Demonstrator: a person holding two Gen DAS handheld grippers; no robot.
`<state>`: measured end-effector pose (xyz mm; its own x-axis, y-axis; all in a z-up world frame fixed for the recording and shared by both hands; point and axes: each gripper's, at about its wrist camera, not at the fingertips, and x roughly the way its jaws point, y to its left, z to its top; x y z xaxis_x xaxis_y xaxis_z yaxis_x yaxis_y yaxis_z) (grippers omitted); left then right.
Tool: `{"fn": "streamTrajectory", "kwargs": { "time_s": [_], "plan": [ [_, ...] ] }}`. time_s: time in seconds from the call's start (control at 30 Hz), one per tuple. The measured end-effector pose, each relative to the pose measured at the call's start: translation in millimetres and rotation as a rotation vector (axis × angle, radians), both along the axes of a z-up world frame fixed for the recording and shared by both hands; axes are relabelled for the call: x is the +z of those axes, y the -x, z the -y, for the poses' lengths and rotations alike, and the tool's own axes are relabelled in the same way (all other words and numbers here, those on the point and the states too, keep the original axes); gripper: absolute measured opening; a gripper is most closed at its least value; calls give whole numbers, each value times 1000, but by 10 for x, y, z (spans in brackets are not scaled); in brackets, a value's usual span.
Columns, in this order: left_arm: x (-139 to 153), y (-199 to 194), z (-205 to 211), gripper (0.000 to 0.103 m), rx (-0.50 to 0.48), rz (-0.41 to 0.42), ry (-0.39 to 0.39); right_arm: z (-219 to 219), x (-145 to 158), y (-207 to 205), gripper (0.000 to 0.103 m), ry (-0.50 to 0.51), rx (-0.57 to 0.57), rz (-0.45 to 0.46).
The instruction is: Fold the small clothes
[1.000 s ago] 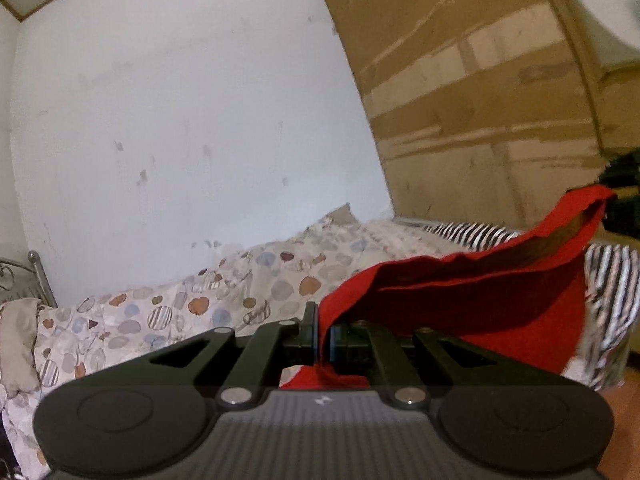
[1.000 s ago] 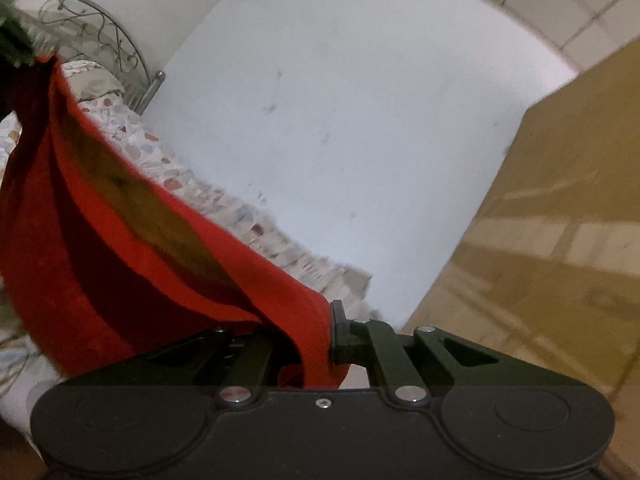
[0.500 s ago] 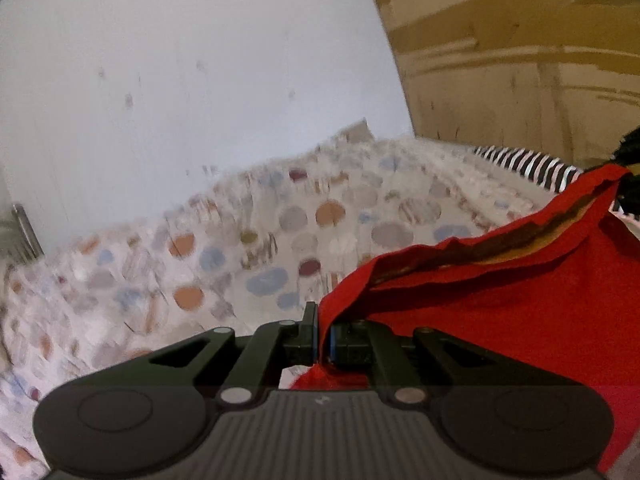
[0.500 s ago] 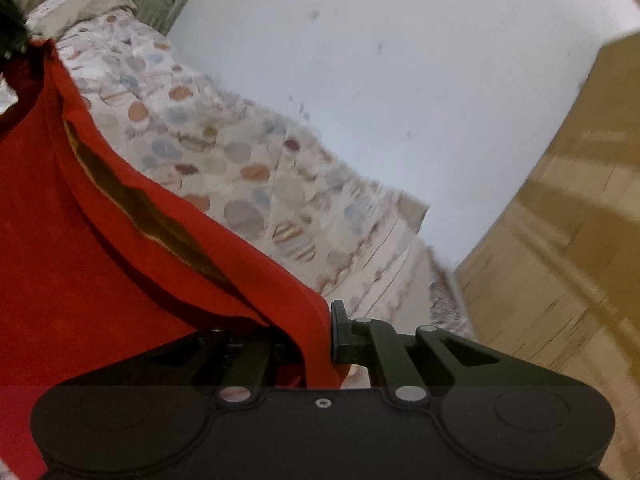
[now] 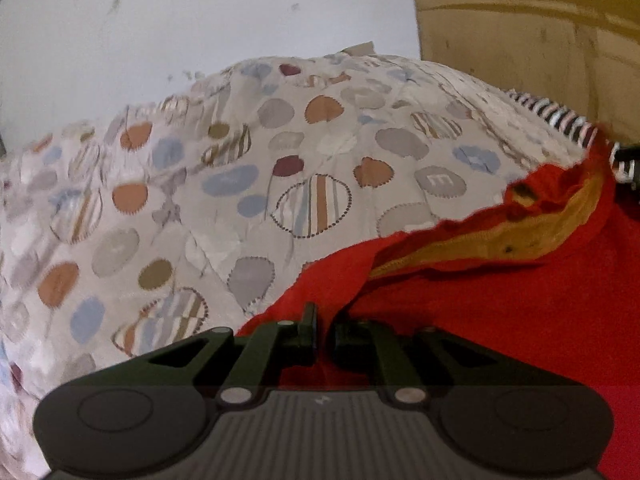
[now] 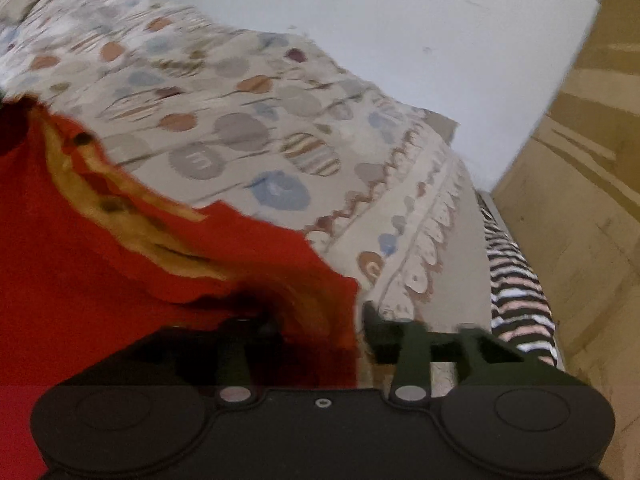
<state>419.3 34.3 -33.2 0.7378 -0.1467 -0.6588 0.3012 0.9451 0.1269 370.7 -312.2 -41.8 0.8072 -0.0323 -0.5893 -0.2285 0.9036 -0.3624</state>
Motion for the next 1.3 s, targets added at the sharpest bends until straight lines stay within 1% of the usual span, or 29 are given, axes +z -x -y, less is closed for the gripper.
{"fn": "streamTrajectory", "kwargs": {
  "time_s": [0.03,0.07,0.1,0.13,0.17,0.23,0.3,0.33,0.4,0.43,0.47,0.5,0.53,0.6,0.67,0.73,0.8,0.87,0.97,1.03,1.13,1.2,1.27,1.3],
  "plan": [
    [28,-41,-38,11,5,-20,29,51,16,-32,72,-21,-19,1],
    [55,-74,-71,12,10,-37,52,100,34,-61,77,-46,-39,5],
    [79,-116,-110,16,18,-58,78,139,48,-77,78,-65,-53,8],
    [101,-154,-147,25,29,-73,96,175,63,-96,79,-87,-68,7],
    [118,-181,-178,30,43,-80,105,202,69,-120,81,-104,-80,3],
    [146,-227,-245,48,63,-90,121,219,48,-145,84,-121,-100,-1],
    [163,-270,-327,57,80,-119,154,204,-2,-160,86,-105,-105,-6],
    [171,-298,-379,57,90,-144,189,200,-29,-163,88,-99,-108,0],
    [185,-337,-534,57,114,-198,307,217,-61,-181,96,-103,-136,8],
    [197,-347,-600,57,125,-212,349,235,-72,-201,102,-109,-157,12],
    [209,-355,-646,57,134,-215,370,260,-78,-223,102,-125,-169,10],
    [218,-361,-670,59,140,-211,376,292,-82,-250,102,-150,-177,0],
    [234,-370,-686,64,140,-206,371,324,-86,-280,102,-174,-188,-13],
    [276,-378,-704,69,138,-189,361,368,-88,-329,102,-206,-206,-28],
    [332,-390,-725,69,118,-191,378,393,-90,-367,102,-224,-218,-37],
    [400,-425,-762,69,82,-225,410,378,-103,-385,102,-215,-216,-40],
    [469,-457,-834,69,74,-247,443,360,-117,-384,102,-200,-207,-37],
    [528,-453,-923,69,87,-243,466,355,-143,-378,102,-190,-200,-29],
    [584,-450,-1055,69,111,-246,489,385,-181,-371,102,-211,-206,-29],
    [615,-416,-1136,69,156,-214,475,409,-193,-374,102,-227,-212,-32],
    [627,-390,-1277,69,191,-196,484,456,-203,-380,102,-256,-214,-40],
    [619,-329,-1301,70,196,-184,476,480,-202,-378,102,-274,-215,-41],
    [610,-196,-1251,77,176,-157,440,483,-178,-356,102,-278,-210,-28],
    [598,-94,-1213,84,151,-133,432,478,-144,-323,102,-275,-203,-9]
  ]
}}
